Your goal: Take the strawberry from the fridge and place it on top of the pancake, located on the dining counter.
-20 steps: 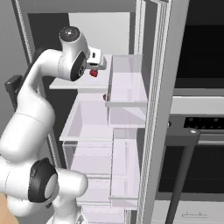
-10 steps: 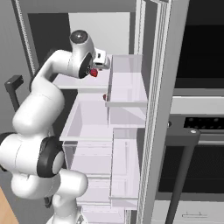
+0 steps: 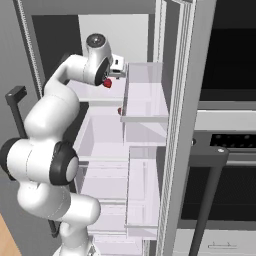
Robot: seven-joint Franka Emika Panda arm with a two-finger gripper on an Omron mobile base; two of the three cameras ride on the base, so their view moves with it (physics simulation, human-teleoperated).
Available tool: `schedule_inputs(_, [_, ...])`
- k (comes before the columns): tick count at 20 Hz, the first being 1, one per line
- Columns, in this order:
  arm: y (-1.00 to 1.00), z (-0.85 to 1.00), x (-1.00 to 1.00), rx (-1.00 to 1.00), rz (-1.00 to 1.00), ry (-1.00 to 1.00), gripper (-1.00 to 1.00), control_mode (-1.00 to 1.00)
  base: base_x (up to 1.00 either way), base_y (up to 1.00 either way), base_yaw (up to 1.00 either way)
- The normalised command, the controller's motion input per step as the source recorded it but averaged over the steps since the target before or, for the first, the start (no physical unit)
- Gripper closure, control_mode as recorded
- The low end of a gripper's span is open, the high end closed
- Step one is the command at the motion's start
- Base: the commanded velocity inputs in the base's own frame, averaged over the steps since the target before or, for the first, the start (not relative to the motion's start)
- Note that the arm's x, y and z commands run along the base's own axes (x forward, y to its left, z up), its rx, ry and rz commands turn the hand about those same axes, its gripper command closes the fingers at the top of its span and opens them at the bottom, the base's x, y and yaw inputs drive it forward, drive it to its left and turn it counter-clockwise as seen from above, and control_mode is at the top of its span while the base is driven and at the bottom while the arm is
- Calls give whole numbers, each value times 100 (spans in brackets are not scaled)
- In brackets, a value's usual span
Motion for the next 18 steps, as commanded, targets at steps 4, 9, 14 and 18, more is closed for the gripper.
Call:
schedule_inputs(4, [0, -11, 0, 0, 0, 4, -100, -100, 0, 0, 0])
schedule_inputs(9, [0, -18, -3, 0, 0, 1, -100, -100, 0, 0, 0])
schedule_inputs(14, [0, -19, 0, 0, 0, 4, -100, -100, 0, 0, 0])
schedule_inputs(18, [1, -21, 0, 0, 0, 5, -100, -100, 0, 0, 0])
